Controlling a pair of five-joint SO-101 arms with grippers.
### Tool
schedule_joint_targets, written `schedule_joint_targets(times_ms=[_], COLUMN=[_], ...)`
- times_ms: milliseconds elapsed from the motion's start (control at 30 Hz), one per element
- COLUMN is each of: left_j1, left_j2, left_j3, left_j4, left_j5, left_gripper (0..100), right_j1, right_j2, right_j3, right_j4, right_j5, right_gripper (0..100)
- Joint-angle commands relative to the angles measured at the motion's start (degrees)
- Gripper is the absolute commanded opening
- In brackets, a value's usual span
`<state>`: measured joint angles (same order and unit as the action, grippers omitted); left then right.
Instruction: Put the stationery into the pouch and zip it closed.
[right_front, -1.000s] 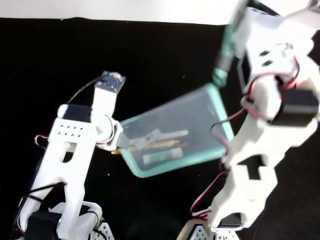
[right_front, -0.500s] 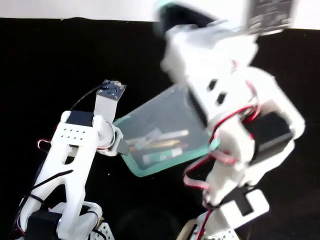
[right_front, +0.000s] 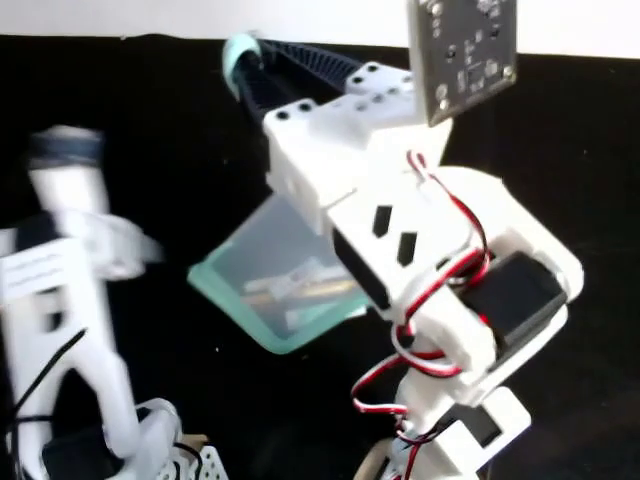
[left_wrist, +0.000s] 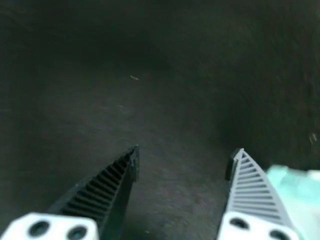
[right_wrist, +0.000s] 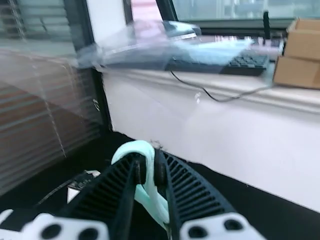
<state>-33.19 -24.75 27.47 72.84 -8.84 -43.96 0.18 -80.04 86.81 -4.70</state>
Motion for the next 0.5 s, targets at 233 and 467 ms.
schedule_joint_targets(times_ms=[233, 467], left_j1=[-2.07, -2.07], left_j2=[-0.48, -0.48], left_j3=[-28.00, -39.43], left_j4=[14.24, 20.48], left_j5=[0.26, 0.26], left_gripper=[29, 29], right_j1=[-5.23, -7.34], right_j2=[-1.27, 1.36], right_j3=[-3.12, -3.38], right_j4=[-2.15, -2.42], right_j5=[1.85, 2.81], right_gripper=[1.5, 1.5])
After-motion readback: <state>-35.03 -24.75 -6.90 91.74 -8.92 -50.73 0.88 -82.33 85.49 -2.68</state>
